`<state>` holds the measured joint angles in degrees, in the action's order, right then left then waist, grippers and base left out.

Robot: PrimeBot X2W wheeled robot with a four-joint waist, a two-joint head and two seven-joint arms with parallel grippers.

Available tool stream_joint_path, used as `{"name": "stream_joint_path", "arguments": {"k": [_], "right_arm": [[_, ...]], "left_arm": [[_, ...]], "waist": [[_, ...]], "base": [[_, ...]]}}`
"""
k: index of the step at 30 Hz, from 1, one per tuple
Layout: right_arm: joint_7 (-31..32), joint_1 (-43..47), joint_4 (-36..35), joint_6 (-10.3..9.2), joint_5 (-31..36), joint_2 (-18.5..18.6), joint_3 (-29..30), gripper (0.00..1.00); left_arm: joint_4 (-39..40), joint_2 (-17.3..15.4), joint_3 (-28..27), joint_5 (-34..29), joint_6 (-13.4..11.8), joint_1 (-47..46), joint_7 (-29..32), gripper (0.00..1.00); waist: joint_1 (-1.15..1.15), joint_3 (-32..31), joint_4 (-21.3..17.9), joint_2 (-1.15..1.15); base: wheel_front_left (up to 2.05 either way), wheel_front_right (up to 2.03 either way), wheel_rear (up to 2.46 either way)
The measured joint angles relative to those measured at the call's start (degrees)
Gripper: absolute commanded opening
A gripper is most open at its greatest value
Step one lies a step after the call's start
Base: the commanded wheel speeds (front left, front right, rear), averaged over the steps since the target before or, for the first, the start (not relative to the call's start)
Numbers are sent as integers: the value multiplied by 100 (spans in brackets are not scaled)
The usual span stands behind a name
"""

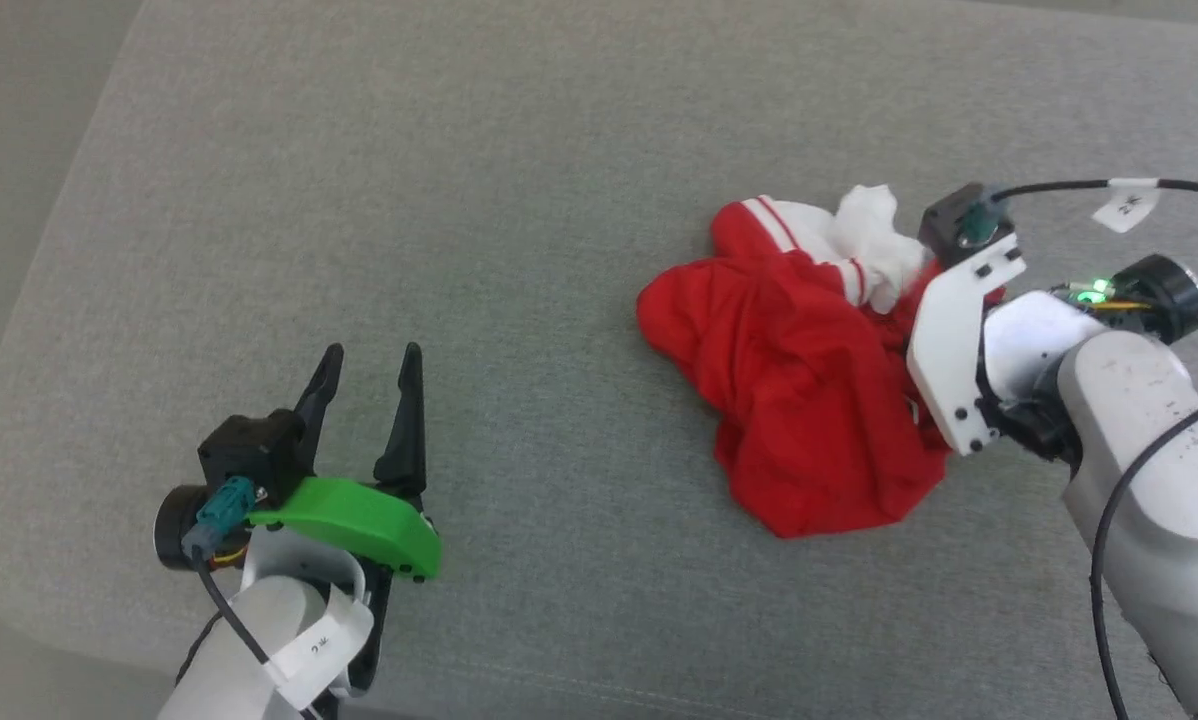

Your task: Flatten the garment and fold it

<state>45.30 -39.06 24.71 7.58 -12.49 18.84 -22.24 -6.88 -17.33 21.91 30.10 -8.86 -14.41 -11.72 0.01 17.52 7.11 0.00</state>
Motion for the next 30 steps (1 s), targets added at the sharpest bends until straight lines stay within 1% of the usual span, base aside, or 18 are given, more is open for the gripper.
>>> {"name": "stream_joint_path", "arguments": {"k": [2,6,7,8,9,12,15,19,22,24,26,28,30], "right_arm": [[164,-6,35,-2,-167,77,-187,100],[391,-83,2,-3,-483,255,-366,100],[417,-85,-16,-3,-561,293,-388,46],[417,-85,-30,-3,-627,318,-392,32],[411,-84,-44,-2,-693,334,-402,0],[245,-58,-77,-2,-802,328,-354,0],[-98,-2,-80,0,-835,288,-70,0],[-666,34,-154,0,-832,186,679,0],[-926,171,-249,0,-758,153,1332,0],[-989,404,-303,0,-678,148,1764,0],[-969,822,-397,0,-548,140,2214,0],[-865,1297,-493,-1,-465,85,2516,0],[-743,1802,-611,-1,-449,-64,2717,0]], "left_arm": [[-29,30,5,-13,7,-42,-15,100],[-102,58,15,-14,22,-65,-57,100],[-125,63,16,-13,22,-65,-75,100],[-147,65,15,-13,22,-64,-85,100],[-163,66,15,-13,22,-64,-99,100],[-208,71,11,-10,22,-63,-101,100],[-242,67,3,-8,25,-62,-107,100],[-265,40,-9,20,31,-51,-105,100],[-277,7,-18,35,33,4,-100,100],[-276,-12,-16,67,34,46,-97,100],[-272,-25,-18,76,46,93,-89,100],[-263,-41,-13,87,46,148,-64,100],[-250,-49,-7,121,46,187,-45,100]], "waist": [[0,83,84,0],[0,175,206,0],[0,187,227,0],[0,188,235,0],[0,181,233,0],[0,130,196,0],[0,45,133,0],[0,-134,29,0],[0,-307,-57,0],[0,-420,-113,0],[-1,-548,-173,0],[-1,-658,-224,0],[-1,-753,-272,0]], "base": [[0,0,0],[0,0,0],[0,0,0],[0,0,0],[0,0,0],[0,0,0],[0,0,0],[0,0,0],[0,0,0],[0,0,0],[0,0,0],[0,0,0],[0,0,0]]}}
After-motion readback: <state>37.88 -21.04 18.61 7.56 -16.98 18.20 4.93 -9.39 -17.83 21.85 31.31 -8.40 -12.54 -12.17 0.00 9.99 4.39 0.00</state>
